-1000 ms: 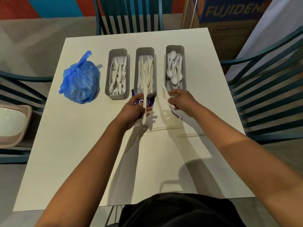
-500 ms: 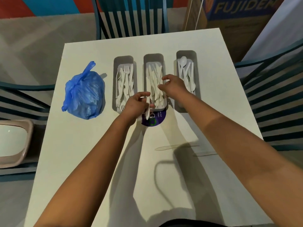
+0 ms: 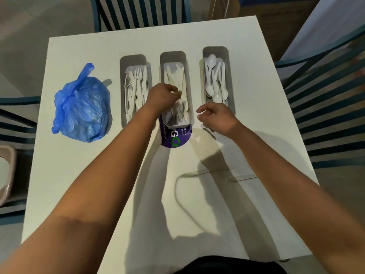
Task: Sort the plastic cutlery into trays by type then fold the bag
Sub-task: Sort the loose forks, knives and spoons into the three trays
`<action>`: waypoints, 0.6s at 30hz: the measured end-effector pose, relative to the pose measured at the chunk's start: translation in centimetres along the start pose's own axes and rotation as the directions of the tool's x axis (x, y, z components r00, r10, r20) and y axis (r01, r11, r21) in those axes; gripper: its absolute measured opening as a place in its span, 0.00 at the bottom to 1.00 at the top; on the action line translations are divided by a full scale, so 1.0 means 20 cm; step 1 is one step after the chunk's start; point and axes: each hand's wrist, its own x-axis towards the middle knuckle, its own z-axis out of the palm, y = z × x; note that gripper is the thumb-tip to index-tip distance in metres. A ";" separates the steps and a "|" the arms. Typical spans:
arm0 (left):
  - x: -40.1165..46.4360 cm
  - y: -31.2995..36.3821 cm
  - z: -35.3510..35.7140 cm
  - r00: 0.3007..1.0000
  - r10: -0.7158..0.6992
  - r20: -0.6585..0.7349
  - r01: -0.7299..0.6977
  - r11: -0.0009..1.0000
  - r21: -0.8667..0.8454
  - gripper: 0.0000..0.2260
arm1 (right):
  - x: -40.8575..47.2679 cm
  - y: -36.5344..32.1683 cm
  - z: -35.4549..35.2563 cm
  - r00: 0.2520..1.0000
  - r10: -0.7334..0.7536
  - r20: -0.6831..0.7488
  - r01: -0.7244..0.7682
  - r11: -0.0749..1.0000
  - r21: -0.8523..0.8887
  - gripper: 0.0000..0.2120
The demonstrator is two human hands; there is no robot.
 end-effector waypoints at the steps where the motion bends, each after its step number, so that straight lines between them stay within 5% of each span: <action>1: -0.01 0.00 0.01 1.000 -0.001 -0.015 0.001 1.000 0.028 0.16 | -0.02 0.01 -0.01 1.000 0.004 0.013 -0.004 1.000 -0.006 0.05; 10: -0.39 -0.10 0.19 0.995 0.077 -0.060 -0.079 0.996 -0.041 0.10 | -0.16 0.19 -0.07 1.000 0.011 0.019 -0.010 0.997 -0.070 0.08; 18: -0.65 -0.31 0.46 0.994 0.018 0.111 -0.038 0.984 0.177 0.12 | -0.32 0.50 -0.21 0.999 -0.050 0.003 0.046 0.899 -0.436 0.08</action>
